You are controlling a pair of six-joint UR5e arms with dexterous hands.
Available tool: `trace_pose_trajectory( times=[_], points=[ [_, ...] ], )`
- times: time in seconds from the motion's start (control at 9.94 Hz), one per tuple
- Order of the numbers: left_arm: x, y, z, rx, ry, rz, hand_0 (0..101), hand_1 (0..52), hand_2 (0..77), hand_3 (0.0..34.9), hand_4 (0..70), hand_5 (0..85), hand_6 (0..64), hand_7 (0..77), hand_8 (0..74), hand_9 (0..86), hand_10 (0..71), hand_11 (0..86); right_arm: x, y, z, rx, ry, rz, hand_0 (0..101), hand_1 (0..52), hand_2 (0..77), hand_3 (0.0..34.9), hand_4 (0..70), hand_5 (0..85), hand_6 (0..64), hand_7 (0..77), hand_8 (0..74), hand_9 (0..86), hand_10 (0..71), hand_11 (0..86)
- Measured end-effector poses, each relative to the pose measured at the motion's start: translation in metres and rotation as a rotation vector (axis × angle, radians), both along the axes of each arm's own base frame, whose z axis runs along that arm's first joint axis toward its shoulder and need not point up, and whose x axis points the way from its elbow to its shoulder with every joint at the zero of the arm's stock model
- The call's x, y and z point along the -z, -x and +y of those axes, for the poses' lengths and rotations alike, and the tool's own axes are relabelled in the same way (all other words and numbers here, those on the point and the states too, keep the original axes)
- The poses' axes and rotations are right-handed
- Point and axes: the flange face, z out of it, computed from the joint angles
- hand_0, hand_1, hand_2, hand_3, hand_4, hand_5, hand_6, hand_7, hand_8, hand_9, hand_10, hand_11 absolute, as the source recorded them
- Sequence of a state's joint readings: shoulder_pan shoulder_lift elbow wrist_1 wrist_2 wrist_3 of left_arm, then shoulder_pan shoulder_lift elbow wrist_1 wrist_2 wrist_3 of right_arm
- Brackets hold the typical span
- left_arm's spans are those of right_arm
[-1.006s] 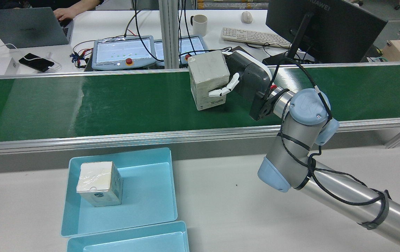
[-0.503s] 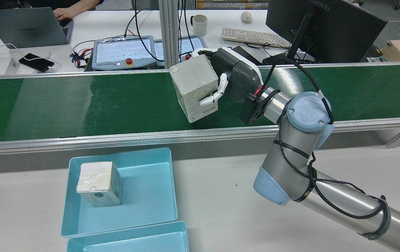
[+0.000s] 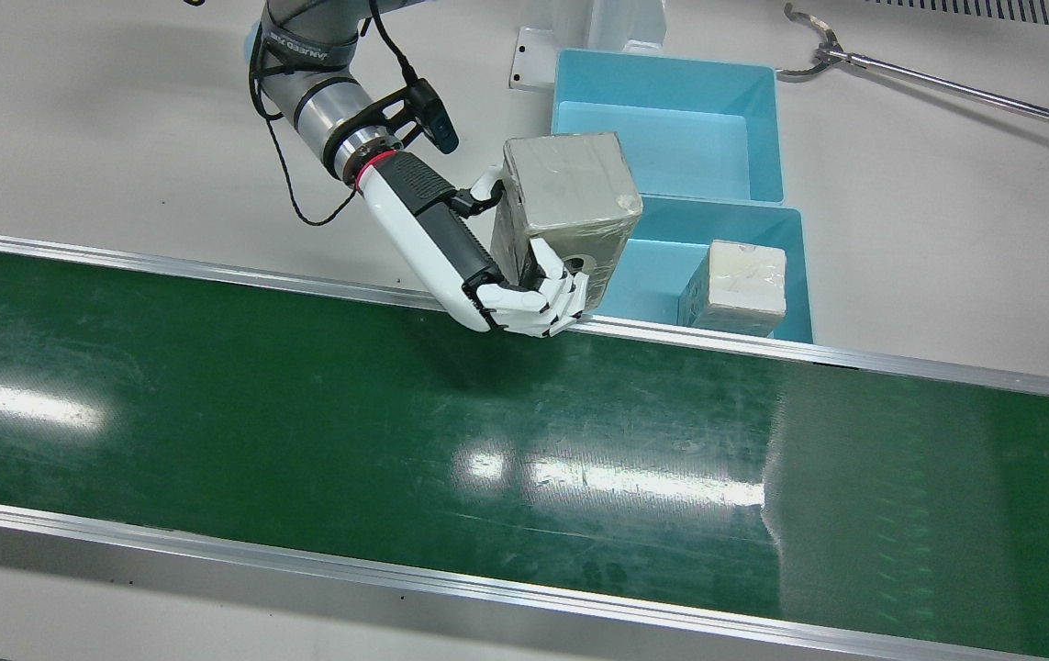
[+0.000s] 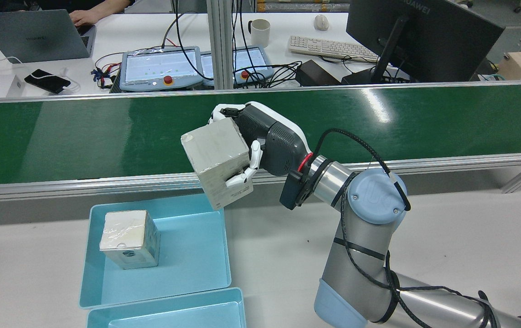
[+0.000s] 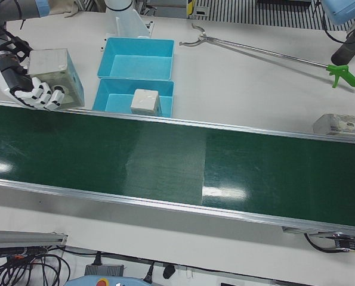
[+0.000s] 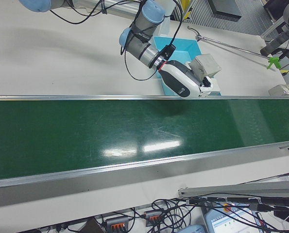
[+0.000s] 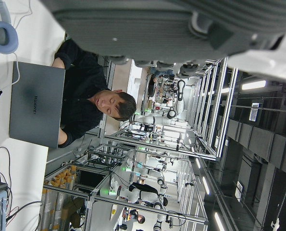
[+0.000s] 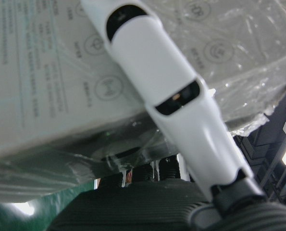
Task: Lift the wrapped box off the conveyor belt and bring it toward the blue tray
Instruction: 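Lift the box off the belt and carry it over the blue tray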
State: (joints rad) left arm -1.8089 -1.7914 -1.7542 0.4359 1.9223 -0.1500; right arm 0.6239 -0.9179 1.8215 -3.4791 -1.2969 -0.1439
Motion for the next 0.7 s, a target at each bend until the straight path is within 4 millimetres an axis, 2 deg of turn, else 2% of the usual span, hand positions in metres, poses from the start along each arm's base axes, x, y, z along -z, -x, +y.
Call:
trace_pose_trajectory(
  times=[0.1,0.2,0.4,0.5,0.6,0.7],
  points=[
    [0.000,0.000,0.000,0.000,0.000,0.000,0,0.0,1.1,0.0,0.0,1.1,0.0,0.5,0.5,0.5,0.5,0.0,0.006,0.014,0.017,0.013,-0.008,-0.008,59,1.6,34.9,2.3,41.5,68.2,38.2,64.4,36.0,49.1,30.5,49.1],
    [0.000,0.000,0.000,0.000,0.000,0.000,0,0.0,1.1,0.0,0.0,1.1,0.0,0.5,0.5,0.5,0.5,0.0,0.011,0.026,0.034,0.026,-0.016,-0.014,59,1.6,34.9,2.3,41.5,68.2,38.2,64.4,33.3,46.9,30.5,53.5],
    [0.000,0.000,0.000,0.000,0.000,0.000,0,0.0,0.5,0.0,0.0,1.1,0.0,0.5,0.5,0.5,0.5,0.5,0.012,0.053,0.065,0.065,-0.020,-0.010,60,1.6,34.9,1.1,40.9,69.8,38.2,64.4,31.6,46.9,32.7,48.5],
    [0.000,0.000,0.000,0.000,0.000,0.000,0,0.0,0.5,0.0,0.0,1.1,0.0,0.5,0.5,0.5,0.0,0.5,0.011,0.065,0.077,0.084,-0.021,-0.003,62,1.6,34.9,0.0,43.1,69.3,37.1,68.2,25.1,40.4,26.7,44.7],
    [0.000,0.000,0.000,0.000,0.000,0.000,0,0.0,1.1,0.0,0.0,1.1,0.0,0.5,0.5,0.5,0.0,0.5,0.010,0.074,0.086,0.099,-0.023,0.003,62,1.6,34.9,0.0,43.1,69.3,37.1,68.2,25.1,40.4,26.7,44.7],
    [0.000,0.000,0.000,0.000,0.000,0.000,0,0.0,0.5,0.0,0.0,1.1,0.0,0.5,0.5,0.5,0.5,0.0,0.009,0.079,0.092,0.107,-0.024,0.006,57,2.7,33.3,0.2,33.8,60.0,37.1,64.9,14.7,32.2,16.4,36.5]
  ],
)
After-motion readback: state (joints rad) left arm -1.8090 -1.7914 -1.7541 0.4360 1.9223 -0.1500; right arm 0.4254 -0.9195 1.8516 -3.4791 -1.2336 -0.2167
